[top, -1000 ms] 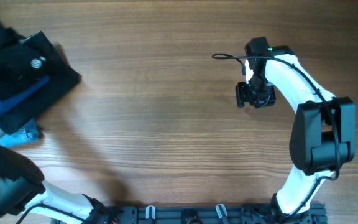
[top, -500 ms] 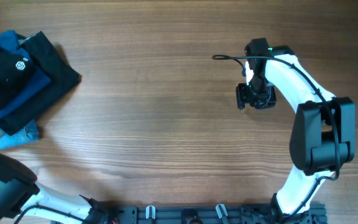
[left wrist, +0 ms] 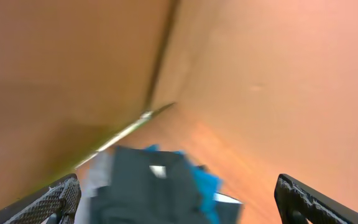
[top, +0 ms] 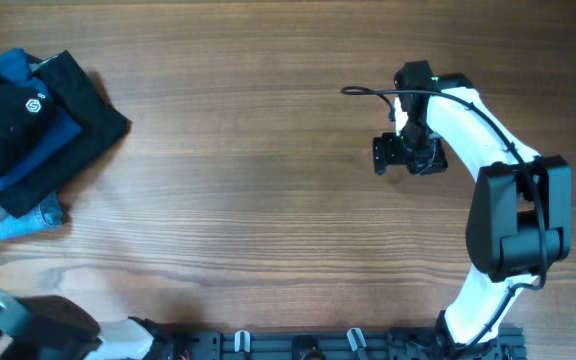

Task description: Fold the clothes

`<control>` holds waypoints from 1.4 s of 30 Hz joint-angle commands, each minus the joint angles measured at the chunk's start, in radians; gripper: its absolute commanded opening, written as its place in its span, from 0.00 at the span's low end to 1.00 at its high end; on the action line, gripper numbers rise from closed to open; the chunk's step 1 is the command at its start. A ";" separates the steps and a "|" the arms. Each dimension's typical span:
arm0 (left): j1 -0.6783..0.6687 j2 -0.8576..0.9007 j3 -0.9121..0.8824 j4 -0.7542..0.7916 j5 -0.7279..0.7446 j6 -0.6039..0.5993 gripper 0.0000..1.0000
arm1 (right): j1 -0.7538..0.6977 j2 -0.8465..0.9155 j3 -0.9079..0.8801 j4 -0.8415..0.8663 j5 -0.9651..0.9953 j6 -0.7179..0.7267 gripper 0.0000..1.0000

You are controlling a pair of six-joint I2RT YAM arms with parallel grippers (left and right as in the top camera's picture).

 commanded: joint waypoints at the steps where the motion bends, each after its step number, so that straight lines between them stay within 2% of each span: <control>1: -0.156 0.010 0.005 -0.050 0.010 -0.019 1.00 | -0.002 -0.021 -0.002 0.038 -0.143 0.001 1.00; 8: -0.509 0.076 0.005 -0.143 0.011 -0.019 1.00 | -0.002 -0.021 0.006 0.100 -0.291 0.002 1.00; 11: -0.651 0.128 0.005 -0.238 0.011 -0.020 1.00 | -0.004 -0.021 0.051 0.070 -0.315 0.005 0.99; 13: -0.746 0.174 0.005 -0.372 0.010 -0.019 1.00 | -0.017 -0.021 0.121 -0.001 -0.355 0.003 1.00; 15: -0.794 0.203 0.005 -0.455 0.005 -0.019 1.00 | -0.032 -0.023 0.171 -0.059 -0.354 0.003 0.99; 20: -0.874 0.268 0.004 -0.712 -0.114 -0.037 1.00 | -0.090 -0.049 0.249 -0.202 -0.354 0.000 0.99; 23: -0.882 0.274 -0.018 -0.800 -0.117 -0.076 1.00 | -0.108 -0.078 0.248 -0.254 -0.353 -0.001 0.98; 27: -0.885 0.250 -0.093 -0.880 -0.118 -0.069 1.00 | -0.109 -0.141 0.246 -0.304 -0.320 -0.018 0.93; 30: -0.885 0.196 -0.179 -0.853 -0.126 -0.048 1.00 | -0.109 -0.210 0.226 -0.310 -0.244 0.012 0.93; 31: -0.886 0.124 -0.272 -0.797 -0.132 -0.049 1.00 | -0.109 -0.280 0.197 -0.290 -0.190 0.027 0.94; 32: -0.886 0.039 -0.372 -0.726 -0.132 -0.049 1.00 | -0.108 -0.365 0.147 -0.243 -0.177 0.032 1.00; 35: -0.886 -0.134 -0.554 -0.582 -0.132 -0.049 1.00 | -0.109 -0.505 0.044 -0.124 -0.164 0.039 1.00; 39: -0.904 -0.481 -0.846 -0.327 -0.132 -0.056 1.00 | -0.103 -0.756 -0.161 0.095 -0.017 0.090 1.00; 42: -0.910 -0.707 -0.987 -0.226 -0.132 -0.078 1.00 | -0.102 -0.921 -0.309 0.228 0.030 0.086 1.00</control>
